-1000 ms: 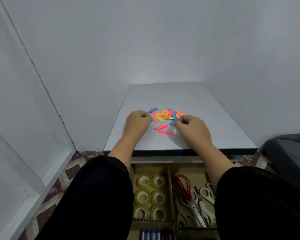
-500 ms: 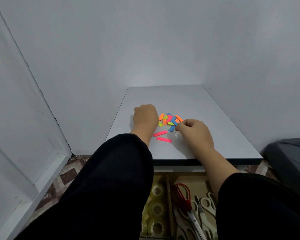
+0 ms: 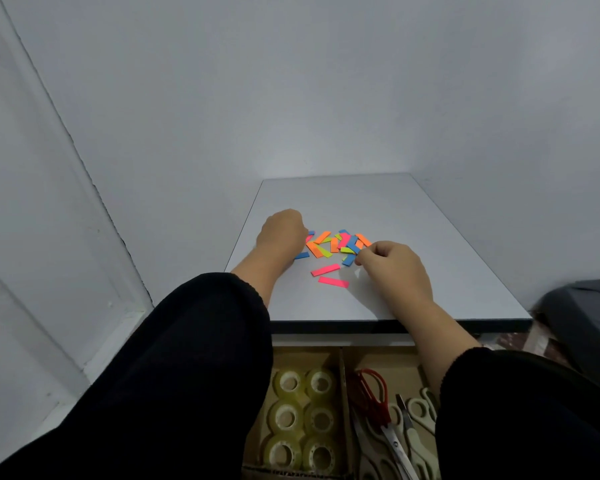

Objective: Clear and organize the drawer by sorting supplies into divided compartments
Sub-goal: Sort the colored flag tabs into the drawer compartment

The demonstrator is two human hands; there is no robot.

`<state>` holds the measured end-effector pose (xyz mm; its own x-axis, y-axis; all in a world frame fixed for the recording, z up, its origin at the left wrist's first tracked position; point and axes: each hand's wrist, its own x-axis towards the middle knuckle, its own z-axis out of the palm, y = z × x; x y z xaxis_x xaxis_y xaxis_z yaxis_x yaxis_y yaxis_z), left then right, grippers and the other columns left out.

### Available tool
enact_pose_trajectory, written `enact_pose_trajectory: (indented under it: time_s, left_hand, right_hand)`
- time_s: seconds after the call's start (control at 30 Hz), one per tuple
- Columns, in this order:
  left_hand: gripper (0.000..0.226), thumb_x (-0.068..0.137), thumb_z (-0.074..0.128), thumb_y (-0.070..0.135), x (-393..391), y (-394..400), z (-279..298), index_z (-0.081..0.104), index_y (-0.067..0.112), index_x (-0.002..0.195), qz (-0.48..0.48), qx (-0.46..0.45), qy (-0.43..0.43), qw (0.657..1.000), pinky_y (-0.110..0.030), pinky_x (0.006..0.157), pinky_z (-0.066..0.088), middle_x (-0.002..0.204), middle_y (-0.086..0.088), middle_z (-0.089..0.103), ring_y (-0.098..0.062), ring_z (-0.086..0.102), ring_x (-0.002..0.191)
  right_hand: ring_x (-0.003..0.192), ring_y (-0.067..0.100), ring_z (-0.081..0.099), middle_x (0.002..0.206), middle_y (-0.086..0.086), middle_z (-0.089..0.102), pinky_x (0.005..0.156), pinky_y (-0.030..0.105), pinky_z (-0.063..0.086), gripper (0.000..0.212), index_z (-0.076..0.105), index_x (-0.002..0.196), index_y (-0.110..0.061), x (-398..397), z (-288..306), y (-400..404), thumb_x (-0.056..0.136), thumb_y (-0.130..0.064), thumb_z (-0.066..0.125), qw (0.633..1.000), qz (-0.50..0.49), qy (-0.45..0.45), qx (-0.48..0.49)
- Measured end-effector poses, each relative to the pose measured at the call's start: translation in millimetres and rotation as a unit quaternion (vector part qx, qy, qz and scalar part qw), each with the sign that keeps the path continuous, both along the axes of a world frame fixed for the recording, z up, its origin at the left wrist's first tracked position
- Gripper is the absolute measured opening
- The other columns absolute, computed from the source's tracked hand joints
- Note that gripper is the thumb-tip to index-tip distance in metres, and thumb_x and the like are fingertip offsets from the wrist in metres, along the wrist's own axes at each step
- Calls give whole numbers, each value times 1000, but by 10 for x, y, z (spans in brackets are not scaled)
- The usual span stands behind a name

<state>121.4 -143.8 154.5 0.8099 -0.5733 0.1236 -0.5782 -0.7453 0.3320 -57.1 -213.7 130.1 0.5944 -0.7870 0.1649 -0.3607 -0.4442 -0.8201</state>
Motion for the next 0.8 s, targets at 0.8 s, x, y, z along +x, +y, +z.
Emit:
enact_pose_trajectory:
  time_s: [0.8]
  left_hand:
    - [6, 83, 68, 6, -140, 212, 214, 67, 7, 77, -83, -144, 216, 962, -20, 53, 38, 69, -5, 60, -12, 49, 59]
  right_hand:
    - [65, 13, 48, 79, 3, 63, 52, 26, 34, 22, 69, 82, -15, 17, 12, 11, 87, -28, 53, 1000, 0, 2, 3]
